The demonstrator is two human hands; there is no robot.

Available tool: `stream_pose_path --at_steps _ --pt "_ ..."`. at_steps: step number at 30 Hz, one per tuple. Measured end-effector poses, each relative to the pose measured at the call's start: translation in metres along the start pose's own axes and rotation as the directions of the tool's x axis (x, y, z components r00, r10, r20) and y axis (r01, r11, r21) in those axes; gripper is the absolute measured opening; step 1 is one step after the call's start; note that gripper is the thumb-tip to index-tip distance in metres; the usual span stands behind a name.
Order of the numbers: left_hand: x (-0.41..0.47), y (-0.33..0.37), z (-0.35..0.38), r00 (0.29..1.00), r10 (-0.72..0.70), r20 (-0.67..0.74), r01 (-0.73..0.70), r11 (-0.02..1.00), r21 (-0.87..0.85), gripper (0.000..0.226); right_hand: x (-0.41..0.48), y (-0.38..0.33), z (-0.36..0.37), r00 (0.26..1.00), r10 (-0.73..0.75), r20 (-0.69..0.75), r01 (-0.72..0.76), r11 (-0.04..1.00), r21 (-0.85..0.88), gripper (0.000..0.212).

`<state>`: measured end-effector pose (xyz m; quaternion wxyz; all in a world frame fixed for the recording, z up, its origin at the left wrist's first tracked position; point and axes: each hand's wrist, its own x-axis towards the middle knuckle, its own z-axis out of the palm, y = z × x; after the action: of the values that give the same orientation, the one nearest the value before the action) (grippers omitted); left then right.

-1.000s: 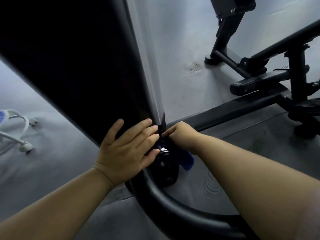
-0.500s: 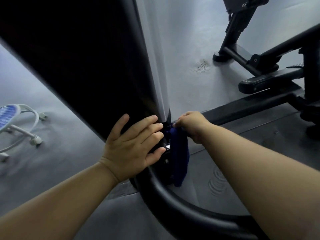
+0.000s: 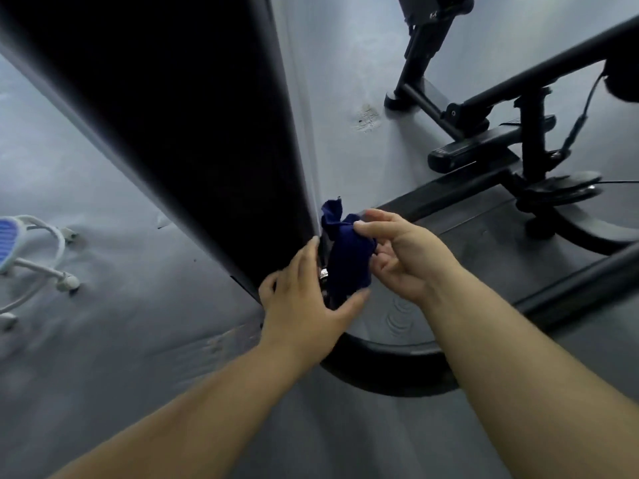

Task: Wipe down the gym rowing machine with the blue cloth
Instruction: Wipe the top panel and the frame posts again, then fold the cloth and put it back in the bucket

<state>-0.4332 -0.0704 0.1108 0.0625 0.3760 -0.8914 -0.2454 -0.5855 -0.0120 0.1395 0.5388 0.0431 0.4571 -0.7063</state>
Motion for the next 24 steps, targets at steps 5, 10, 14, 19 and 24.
stream_pose_path --at_steps 5,10,14,19,24 --pt "-0.035 0.082 -0.082 0.945 -0.092 0.314 0.230 0.871 -0.435 0.033 -0.118 -0.055 0.030 0.999 -0.022 -0.049 0.030 0.983 0.183 0.042" --pt "-0.058 0.154 -0.175 0.909 -0.024 0.415 0.265 0.803 -0.534 0.004 -0.211 -0.119 0.062 0.979 -0.090 -0.181 0.134 0.961 0.243 0.031" --pt "-0.069 0.198 -0.232 0.909 -0.012 0.416 0.289 0.738 -0.610 0.009 -0.258 -0.151 0.088 0.974 -0.122 -0.189 0.161 0.965 0.209 0.028" --pt "-0.050 0.210 -0.281 0.837 -0.046 0.545 0.515 0.402 -0.757 0.012 -0.282 -0.139 0.107 0.921 -0.127 -0.369 0.167 0.983 0.079 0.023" --pt "-0.037 0.172 -0.301 0.725 0.162 0.669 0.512 0.523 -0.682 0.064 -0.289 -0.071 0.139 0.912 0.116 -0.394 -0.099 0.993 0.063 0.050"
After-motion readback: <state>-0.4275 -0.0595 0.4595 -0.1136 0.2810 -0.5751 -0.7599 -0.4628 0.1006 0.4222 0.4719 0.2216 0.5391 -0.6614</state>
